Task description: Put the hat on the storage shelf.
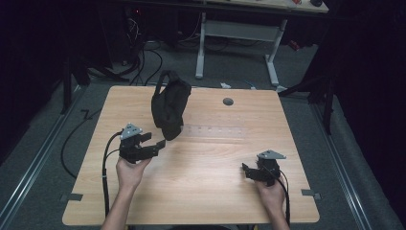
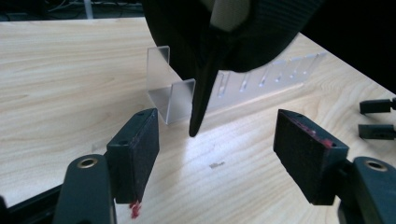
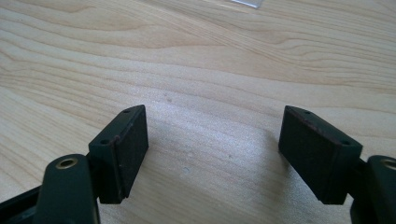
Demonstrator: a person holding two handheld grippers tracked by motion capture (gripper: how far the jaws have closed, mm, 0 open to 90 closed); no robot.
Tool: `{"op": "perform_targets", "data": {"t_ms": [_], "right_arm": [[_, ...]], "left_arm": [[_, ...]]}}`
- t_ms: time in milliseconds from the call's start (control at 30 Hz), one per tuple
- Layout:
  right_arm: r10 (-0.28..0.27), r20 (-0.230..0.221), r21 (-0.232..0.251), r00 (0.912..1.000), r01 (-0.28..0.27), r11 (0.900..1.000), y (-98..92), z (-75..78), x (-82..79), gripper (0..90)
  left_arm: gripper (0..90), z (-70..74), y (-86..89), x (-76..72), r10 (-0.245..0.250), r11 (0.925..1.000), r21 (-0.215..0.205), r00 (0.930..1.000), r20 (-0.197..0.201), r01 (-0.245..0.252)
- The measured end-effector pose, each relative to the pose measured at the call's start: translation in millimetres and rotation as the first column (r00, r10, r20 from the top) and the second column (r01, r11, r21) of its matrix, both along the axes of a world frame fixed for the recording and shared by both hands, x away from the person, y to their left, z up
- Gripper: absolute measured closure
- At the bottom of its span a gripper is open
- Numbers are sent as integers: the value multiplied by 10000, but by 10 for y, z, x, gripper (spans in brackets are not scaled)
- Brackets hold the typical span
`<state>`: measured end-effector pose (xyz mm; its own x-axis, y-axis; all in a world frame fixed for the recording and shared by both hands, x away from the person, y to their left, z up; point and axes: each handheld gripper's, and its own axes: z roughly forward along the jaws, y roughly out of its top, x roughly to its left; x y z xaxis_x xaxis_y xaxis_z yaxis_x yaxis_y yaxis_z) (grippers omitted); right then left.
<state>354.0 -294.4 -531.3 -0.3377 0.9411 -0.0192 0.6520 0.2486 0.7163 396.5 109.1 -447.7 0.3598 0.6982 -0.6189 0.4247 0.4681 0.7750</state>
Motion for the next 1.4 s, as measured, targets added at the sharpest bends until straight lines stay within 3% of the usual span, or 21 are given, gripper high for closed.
{"op": "perform_targets", "data": {"t_ms": [267,767,1233,1400], "right_arm": [[1,-1,1,10000,-1,10000,1,0,0,243],[36,2,-6,10000,-36,10000,2,0,1,243],[38,-2,-7,10000,-38,10000,3,0,2,243],[15,-16,8,10000,-15,10000,5,1,0,243]], "left_arm": [[313,-14,55,-114,-26,9999,-169,10000,-21,25],[312,-178,109,-299,-88,9999,-117,9994,-325,85],[309,-406,104,-347,108,9995,318,9978,-662,-87],[307,-531,90,-349,308,9967,771,9969,-722,-252]]}}
